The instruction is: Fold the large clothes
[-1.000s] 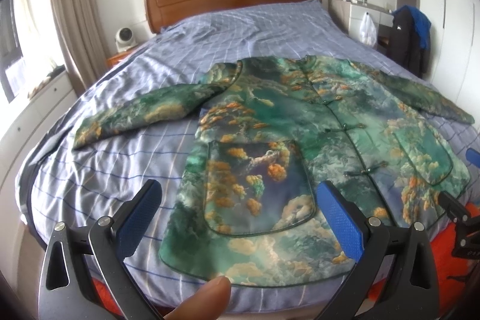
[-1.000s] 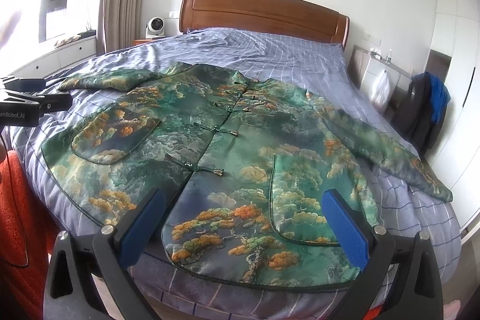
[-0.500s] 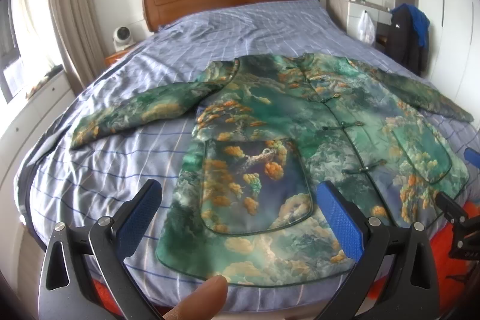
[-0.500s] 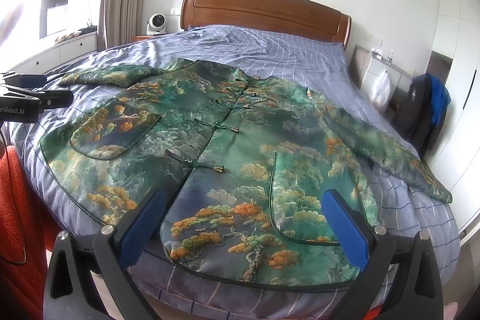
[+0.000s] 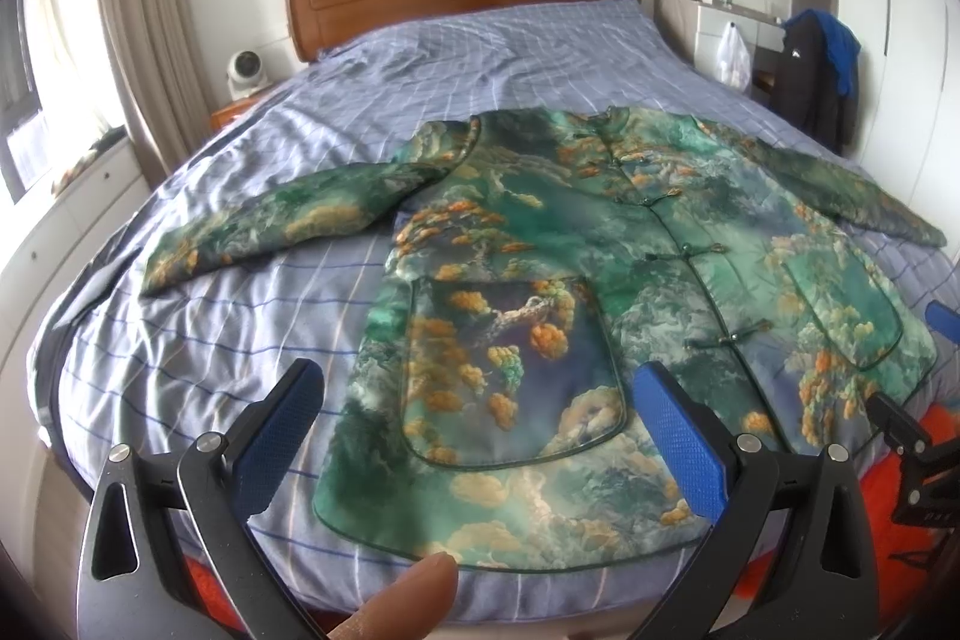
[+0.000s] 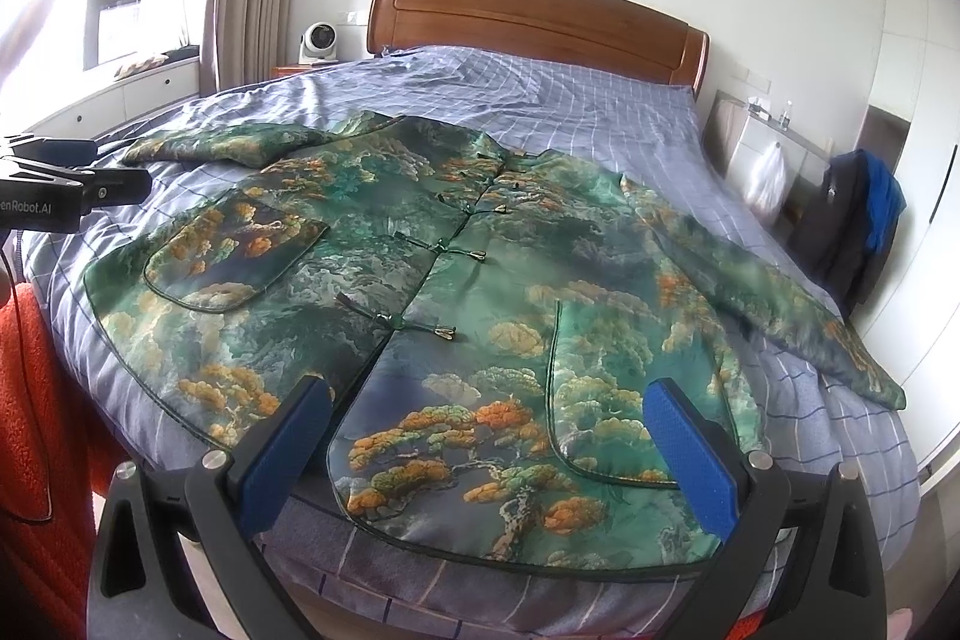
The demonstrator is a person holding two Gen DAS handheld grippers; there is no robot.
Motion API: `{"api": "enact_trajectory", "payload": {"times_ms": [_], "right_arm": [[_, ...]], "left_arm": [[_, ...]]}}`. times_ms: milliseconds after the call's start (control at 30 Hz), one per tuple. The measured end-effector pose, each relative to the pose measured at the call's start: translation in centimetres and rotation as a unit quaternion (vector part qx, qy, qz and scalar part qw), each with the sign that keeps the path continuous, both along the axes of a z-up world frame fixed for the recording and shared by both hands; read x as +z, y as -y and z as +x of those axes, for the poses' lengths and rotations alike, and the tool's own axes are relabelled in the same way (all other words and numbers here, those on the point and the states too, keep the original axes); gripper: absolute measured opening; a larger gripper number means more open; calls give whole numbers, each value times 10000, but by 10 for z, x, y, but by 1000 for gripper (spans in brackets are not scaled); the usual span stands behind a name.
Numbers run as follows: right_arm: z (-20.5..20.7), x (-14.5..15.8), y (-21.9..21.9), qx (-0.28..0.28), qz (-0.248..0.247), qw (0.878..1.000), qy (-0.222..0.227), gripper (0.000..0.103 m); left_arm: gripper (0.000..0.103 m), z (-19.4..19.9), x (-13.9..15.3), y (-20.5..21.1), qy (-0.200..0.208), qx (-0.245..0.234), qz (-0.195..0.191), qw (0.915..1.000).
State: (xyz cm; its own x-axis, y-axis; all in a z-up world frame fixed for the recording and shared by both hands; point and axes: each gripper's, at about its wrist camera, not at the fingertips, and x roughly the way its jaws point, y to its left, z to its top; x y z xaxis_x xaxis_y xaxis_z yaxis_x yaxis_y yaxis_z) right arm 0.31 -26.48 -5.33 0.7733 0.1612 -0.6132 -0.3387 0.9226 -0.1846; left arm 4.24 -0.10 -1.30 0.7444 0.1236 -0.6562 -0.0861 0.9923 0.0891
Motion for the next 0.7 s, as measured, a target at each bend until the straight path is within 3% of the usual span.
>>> {"api": "enact_trajectory", "payload": {"times_ms": [267,433,633,700], "right_arm": [[1,0,1,12,60,10000,-19,102],[16,9,31,-96,509,9986,-94,102],[69,33,143,-1120,859,9899,141,102],[101,31,212,-1733,1386,9751,-1,103]], "left_arm": [[103,0,0,0,-25,-6,3,10000],[103,-1,1,-1,13,4,21,10000],[103,-3,2,-10,14,122,-98,9999],[103,-3,3,-12,-3,163,-157,9997]]}}
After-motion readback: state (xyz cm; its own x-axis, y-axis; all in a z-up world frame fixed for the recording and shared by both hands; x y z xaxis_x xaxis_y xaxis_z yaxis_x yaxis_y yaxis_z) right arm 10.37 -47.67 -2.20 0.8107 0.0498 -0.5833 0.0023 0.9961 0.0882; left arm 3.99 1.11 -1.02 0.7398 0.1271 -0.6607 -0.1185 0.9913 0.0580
